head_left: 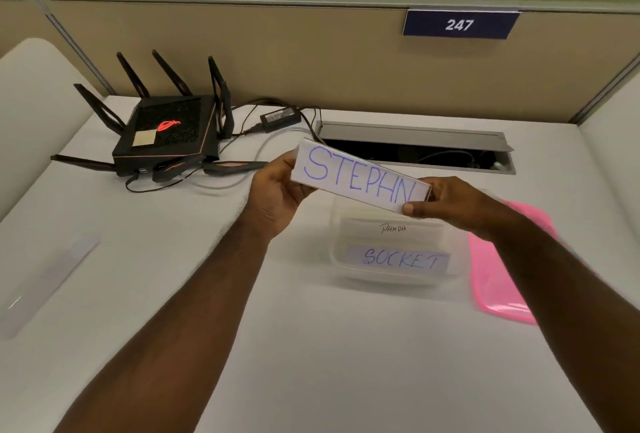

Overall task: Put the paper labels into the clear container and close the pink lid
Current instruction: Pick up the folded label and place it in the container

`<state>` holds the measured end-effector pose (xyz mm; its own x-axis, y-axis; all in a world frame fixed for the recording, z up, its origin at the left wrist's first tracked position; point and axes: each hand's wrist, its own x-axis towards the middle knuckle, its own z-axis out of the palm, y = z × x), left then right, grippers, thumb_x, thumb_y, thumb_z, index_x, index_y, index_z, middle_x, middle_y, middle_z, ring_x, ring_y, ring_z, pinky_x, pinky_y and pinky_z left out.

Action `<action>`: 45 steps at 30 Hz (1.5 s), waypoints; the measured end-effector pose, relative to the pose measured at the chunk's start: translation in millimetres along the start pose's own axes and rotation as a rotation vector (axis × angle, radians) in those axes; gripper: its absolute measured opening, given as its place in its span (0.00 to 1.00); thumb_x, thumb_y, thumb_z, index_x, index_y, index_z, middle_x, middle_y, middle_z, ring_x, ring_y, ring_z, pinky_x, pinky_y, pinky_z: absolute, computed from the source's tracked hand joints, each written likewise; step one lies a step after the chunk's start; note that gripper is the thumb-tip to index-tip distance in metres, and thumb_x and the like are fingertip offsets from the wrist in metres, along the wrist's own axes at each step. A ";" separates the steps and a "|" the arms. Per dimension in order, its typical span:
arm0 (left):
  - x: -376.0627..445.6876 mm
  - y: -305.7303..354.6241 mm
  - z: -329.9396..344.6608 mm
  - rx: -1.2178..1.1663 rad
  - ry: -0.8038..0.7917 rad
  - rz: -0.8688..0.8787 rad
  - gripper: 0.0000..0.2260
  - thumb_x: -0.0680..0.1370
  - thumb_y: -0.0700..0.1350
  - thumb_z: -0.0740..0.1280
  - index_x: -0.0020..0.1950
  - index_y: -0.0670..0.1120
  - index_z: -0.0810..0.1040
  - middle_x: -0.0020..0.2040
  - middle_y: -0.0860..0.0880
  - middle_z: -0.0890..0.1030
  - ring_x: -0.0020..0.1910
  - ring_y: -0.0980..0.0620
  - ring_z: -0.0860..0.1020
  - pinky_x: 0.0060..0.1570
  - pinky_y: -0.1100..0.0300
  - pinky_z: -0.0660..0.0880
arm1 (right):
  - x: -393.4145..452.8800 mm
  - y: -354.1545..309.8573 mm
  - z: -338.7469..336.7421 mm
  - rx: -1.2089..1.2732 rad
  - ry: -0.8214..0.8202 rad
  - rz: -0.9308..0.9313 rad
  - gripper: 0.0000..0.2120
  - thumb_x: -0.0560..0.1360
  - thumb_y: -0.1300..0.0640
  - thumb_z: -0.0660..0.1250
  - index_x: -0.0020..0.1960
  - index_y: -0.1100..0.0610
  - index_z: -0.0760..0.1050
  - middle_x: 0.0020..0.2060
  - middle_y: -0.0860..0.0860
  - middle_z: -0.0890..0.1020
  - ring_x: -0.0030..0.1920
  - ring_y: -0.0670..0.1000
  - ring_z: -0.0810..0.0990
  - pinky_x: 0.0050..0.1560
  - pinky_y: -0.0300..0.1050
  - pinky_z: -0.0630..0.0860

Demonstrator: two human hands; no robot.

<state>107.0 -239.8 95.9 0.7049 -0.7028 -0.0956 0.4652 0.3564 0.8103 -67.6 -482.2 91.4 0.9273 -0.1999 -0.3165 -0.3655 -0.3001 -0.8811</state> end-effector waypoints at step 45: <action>13.2 -100.8 30.8 2.255 -0.087 0.409 0.10 0.75 0.49 0.64 0.50 0.46 0.81 0.48 0.47 0.83 0.47 0.45 0.76 0.46 0.52 0.67 | 3.3 46.0 19.0 -1.321 0.372 0.085 0.27 0.72 0.34 0.63 0.63 0.50 0.76 0.56 0.51 0.82 0.58 0.56 0.77 0.58 0.56 0.67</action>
<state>52.9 -304.1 30.7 0.5281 -0.8353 0.1528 -0.8334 -0.5444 -0.0954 -79.8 -478.9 43.1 0.8986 -0.4352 -0.0559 -0.4185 -0.8884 0.1888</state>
